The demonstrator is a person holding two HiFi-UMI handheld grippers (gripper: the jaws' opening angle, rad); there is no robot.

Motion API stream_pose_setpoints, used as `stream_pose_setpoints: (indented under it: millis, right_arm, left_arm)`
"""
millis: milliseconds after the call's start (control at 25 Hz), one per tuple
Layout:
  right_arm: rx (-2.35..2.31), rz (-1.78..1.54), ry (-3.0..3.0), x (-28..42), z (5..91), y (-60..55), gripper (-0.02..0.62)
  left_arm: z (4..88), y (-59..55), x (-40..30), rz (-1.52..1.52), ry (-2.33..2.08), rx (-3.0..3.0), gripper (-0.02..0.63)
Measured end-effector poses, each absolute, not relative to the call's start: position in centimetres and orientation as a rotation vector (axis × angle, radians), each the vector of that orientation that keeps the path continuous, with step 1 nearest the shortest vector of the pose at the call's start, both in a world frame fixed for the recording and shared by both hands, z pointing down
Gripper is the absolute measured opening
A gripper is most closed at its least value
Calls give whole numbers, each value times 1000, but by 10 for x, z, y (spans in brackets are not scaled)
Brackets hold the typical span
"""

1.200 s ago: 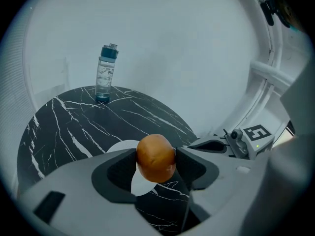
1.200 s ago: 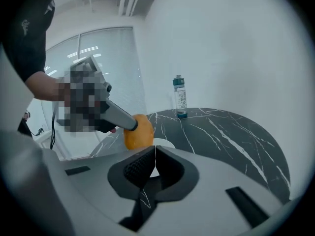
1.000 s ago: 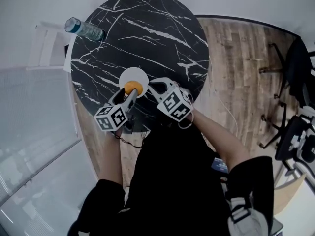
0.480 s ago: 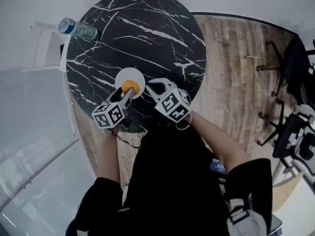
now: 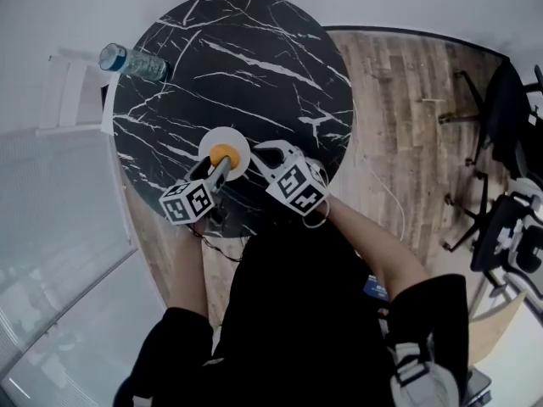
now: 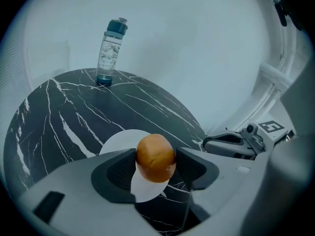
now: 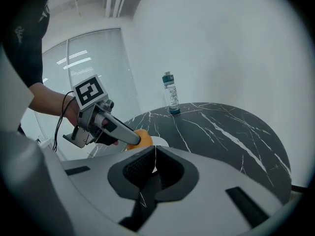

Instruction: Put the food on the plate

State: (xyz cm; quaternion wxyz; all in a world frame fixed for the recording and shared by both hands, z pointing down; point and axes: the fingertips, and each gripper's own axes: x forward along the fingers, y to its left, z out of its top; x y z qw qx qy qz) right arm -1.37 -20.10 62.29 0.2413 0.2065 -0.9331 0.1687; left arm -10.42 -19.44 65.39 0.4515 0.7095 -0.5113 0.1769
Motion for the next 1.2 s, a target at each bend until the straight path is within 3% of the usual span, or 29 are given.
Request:
stream_pose_setpoints:
  millis: [1200]
  right_arm:
    - [532,457,-2547,-21,627,-207,-2]
  left_arm:
    - [658,-199,-136,402,-1354,1678,270]
